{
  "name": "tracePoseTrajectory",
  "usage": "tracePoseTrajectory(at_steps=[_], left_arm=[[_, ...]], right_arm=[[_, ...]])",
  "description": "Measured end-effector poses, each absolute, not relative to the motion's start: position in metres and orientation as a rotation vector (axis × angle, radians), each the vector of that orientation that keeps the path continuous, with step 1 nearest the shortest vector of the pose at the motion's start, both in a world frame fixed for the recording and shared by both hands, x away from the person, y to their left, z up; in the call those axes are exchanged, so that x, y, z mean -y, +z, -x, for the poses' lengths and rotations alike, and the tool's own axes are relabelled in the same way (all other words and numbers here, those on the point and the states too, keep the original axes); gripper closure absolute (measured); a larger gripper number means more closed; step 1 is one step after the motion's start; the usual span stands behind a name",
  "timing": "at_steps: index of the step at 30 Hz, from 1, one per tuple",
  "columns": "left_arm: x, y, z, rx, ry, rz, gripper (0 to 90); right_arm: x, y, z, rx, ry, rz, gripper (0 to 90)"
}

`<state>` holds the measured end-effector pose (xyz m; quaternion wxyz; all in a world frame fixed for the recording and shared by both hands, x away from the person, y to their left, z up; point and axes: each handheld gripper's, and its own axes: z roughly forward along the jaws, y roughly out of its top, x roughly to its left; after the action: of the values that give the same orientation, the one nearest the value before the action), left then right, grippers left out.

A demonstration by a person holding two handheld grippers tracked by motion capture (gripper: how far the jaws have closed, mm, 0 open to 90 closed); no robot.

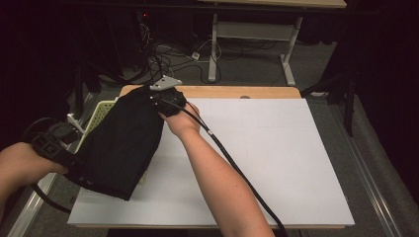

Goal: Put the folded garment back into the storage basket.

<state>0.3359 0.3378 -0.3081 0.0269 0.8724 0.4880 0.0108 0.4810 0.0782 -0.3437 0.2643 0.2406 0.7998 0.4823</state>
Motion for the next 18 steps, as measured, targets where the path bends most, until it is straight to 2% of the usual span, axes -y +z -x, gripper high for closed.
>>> tracePoseTrajectory(at_steps=[10, 18], left_arm=[[-0.362, -0.299, -0.327, -1.587, 0.072, -2.646, 69.1], [-0.364, -0.319, -0.335, -1.638, 0.050, -2.606, 68.5]], right_arm=[[-0.117, -0.333, -0.492, -2.177, 1.360, -0.611, 77.5], [-0.133, -0.368, -0.518, -2.248, 1.268, -0.686, 77.4]])
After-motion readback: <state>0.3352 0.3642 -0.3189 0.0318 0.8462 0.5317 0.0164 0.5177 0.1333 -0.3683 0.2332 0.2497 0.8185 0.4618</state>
